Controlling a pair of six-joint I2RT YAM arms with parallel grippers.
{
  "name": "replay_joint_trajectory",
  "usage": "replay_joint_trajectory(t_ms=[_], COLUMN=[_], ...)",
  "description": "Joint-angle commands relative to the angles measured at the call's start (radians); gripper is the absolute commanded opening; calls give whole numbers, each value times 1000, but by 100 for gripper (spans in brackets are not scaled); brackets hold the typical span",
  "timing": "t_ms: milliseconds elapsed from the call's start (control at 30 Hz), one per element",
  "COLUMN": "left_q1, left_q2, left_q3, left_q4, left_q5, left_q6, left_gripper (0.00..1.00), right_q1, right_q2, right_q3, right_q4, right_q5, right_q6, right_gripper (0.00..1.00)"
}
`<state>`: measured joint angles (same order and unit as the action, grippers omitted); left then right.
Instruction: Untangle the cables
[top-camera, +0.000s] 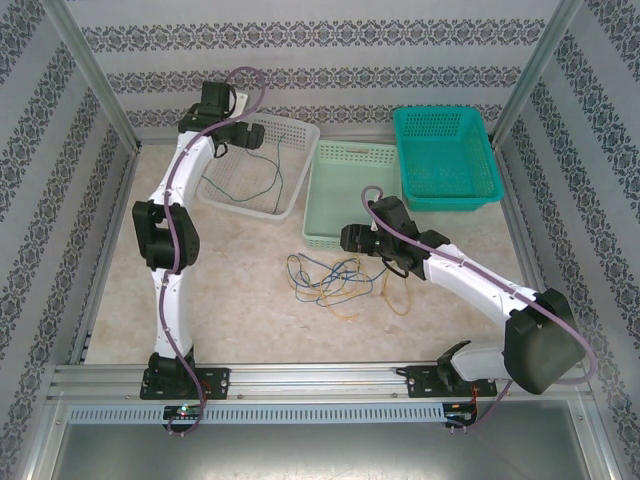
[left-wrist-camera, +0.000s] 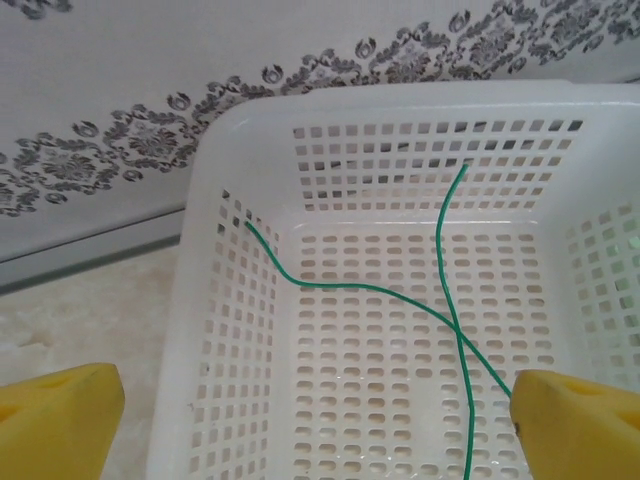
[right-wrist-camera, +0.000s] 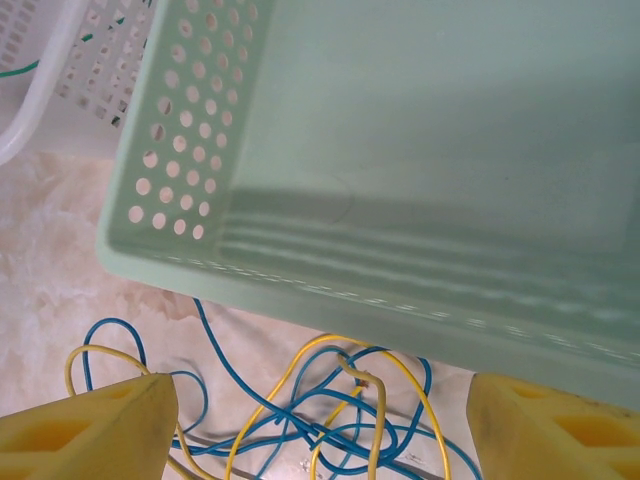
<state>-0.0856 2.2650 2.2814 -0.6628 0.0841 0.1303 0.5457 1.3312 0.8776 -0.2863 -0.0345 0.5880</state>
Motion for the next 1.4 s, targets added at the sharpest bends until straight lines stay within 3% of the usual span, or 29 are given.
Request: replay_joint_trajectory(t_ms=[0, 100, 167, 367, 500, 633, 900, 1067, 1367], left_q1=[-6, -1, 19, 136, 148, 160, 164, 118, 103], left_q2=[-114, -198, -267, -405, -449, -394, -339, -415, -458], left_q3=[-35, -161, -264, -488, -615, -624, -621, -720, -834], left_q4=[8, 47, 74, 25, 62, 59, 94, 132, 152], left_q5=[-129, -263, -291, -87, 15, 66, 136, 44, 0], left_q6=[-58, -127, -193, -483, -571, -624, -637, -591, -566], left_gripper=[100, 100, 100, 100, 99, 98, 87, 87, 86], right_q1=[12, 14, 15, 17, 15, 14, 4, 7, 37], right_q2=[-10, -4, 2, 15, 29, 51, -6, -33, -35], right_q3=[44, 48, 48, 49, 44, 59, 6, -26, -16], right_q4=[-30, -27, -21, -22, -13, -26, -50, -102, -187], right_q5=[34, 35, 35, 30, 25, 8, 45, 39, 59], right_q6=[-30, -35, -38, -53, -63, -79, -72, -72, -55], right_gripper=[78, 78, 78, 80, 81, 81, 81, 73, 68])
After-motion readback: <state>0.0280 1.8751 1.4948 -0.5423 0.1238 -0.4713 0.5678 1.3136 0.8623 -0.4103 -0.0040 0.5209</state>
